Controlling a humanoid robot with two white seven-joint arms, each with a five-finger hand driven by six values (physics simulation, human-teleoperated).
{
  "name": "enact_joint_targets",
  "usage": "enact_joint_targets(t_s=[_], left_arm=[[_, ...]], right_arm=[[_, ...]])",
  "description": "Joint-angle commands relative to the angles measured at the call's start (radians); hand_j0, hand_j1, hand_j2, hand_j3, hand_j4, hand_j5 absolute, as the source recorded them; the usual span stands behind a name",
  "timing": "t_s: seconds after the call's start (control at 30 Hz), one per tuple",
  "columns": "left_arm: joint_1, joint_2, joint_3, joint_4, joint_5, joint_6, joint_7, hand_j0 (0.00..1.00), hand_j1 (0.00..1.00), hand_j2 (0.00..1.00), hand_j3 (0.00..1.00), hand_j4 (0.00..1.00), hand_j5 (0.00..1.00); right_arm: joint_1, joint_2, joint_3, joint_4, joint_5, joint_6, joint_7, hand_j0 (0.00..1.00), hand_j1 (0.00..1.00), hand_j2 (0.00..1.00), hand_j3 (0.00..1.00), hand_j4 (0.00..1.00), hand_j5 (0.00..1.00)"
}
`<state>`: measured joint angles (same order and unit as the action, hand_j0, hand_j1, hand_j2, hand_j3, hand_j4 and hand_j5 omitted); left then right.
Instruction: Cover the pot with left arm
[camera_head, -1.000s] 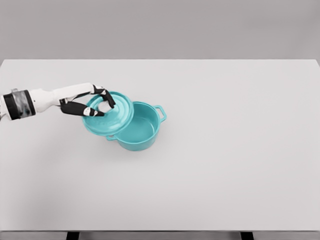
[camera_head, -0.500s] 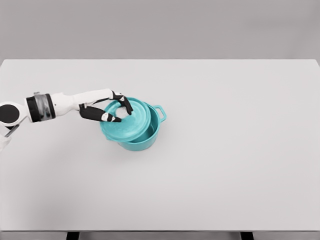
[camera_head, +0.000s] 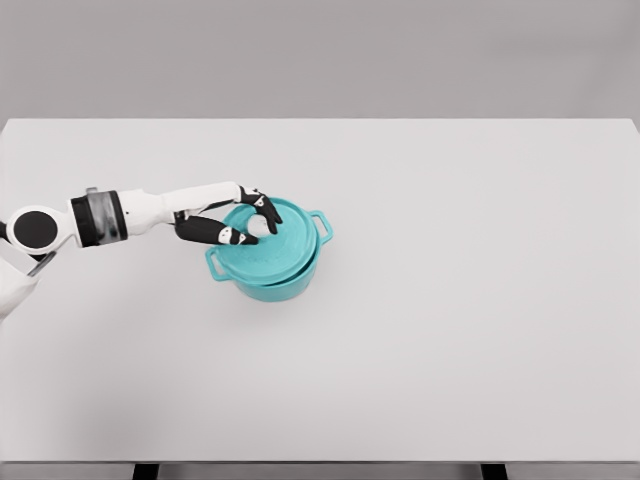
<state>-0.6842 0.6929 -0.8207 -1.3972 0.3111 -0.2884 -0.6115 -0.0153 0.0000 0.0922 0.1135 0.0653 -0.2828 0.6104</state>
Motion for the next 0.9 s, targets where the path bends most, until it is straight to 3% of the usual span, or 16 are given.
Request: enact_joint_targets(t_s=[0.0,0.3,0.33,0.37,0.4,0.47,0.77,0.87], left_arm=[[0.000,-0.001,0.000,-0.002,0.003,0.002,0.001,0.50,0.50,0.50,0.50,0.50,0.50],[0.006,0.001,0.000,-0.003,0.005,0.002,0.001,0.50,0.50,0.50,0.50,0.50,0.50],[0.005,0.001,0.000,-0.003,0.003,0.000,0.001,0.52,0.52,0.52,0.52,0.52,0.52],[0.005,0.001,0.000,-0.003,0.003,0.000,0.001,0.65,0.65,0.65,0.65,0.65,0.65],[0.005,0.001,0.000,-0.003,0.003,0.000,0.001,0.72,0.72,0.72,0.72,0.72,0.72],[0.005,0.002,0.000,-0.003,0.003,0.000,0.001,0.80,0.80,0.80,0.80,0.80,0.80],[0.005,0.007,0.000,-0.005,0.003,0.002,0.001,0.81,0.81,0.81,0.81,0.81,0.81],[0.006,0.011,-0.001,-0.005,0.006,0.002,0.001,0.88,0.88,0.88,0.88,0.88,0.88]], right_arm=[[0.000,0.000,0.000,0.000,0.002,-0.001,0.000,1.00,1.00,1.00,1.00,1.00,1.00],[0.000,0.000,0.000,0.000,0.001,-0.001,0.000,1.00,1.00,1.00,1.00,1.00,1.00],[0.000,0.000,0.000,0.000,0.001,-0.001,0.000,1.00,1.00,1.00,1.00,1.00,1.00],[0.000,0.000,0.000,0.000,0.001,-0.001,0.000,1.00,1.00,1.00,1.00,1.00,1.00],[0.000,0.000,0.000,0.000,0.002,-0.001,0.000,1.00,1.00,1.00,1.00,1.00,1.00],[0.000,0.000,0.000,0.000,0.001,-0.001,0.000,1.00,1.00,1.00,1.00,1.00,1.00],[0.000,0.000,0.000,0.000,0.001,-0.001,0.000,1.00,1.00,1.00,1.00,1.00,1.00],[0.000,0.000,0.000,0.000,0.002,-0.001,0.000,1.00,1.00,1.00,1.00,1.00,1.00]])
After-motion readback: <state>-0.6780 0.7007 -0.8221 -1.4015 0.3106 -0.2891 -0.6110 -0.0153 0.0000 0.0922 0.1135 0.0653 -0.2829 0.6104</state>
